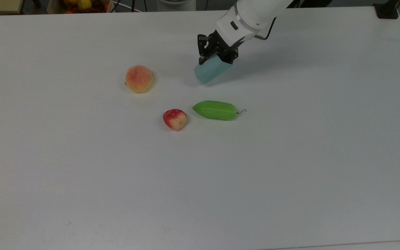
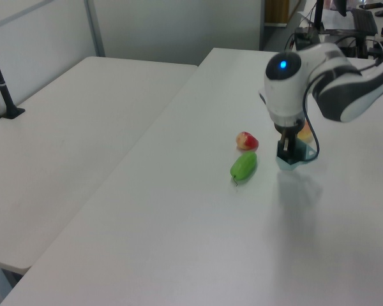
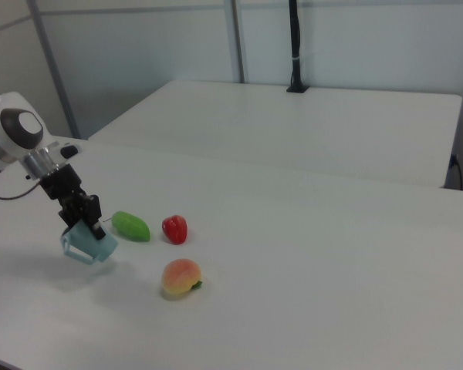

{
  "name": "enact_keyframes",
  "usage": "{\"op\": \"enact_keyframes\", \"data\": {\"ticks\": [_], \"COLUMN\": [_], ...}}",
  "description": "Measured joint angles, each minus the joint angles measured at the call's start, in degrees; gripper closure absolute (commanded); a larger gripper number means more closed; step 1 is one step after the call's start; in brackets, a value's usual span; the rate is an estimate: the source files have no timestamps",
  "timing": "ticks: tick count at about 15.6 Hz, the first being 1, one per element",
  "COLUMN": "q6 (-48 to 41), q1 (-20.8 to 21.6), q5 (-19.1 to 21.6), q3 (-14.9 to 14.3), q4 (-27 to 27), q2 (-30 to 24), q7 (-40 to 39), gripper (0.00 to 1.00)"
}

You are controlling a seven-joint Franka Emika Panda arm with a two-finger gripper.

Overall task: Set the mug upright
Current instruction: 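Lift the mug and rotate it so its opening faces up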

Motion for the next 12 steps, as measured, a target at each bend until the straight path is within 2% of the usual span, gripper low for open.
{"op": "enact_keyframes", "data": {"ticks": [3, 5, 9, 12], "q6": [0.0, -0.26, -5.48, -5.86], "q1": [-1.56, -2.45, -2.94, -2.5], "q5": [7.49, 12.4, 22.75, 29.58], "q3": [-0.3, -1.58, -6.62, -10.91], "q4": [0.67, 1.4, 6.35, 7.57], "q2": [-2.99, -5.15, -8.18, -9.19], "q7": [-6.79, -11.14, -19.22, -27.31], "gripper": [1.0, 1.0, 1.0, 1.0]}}
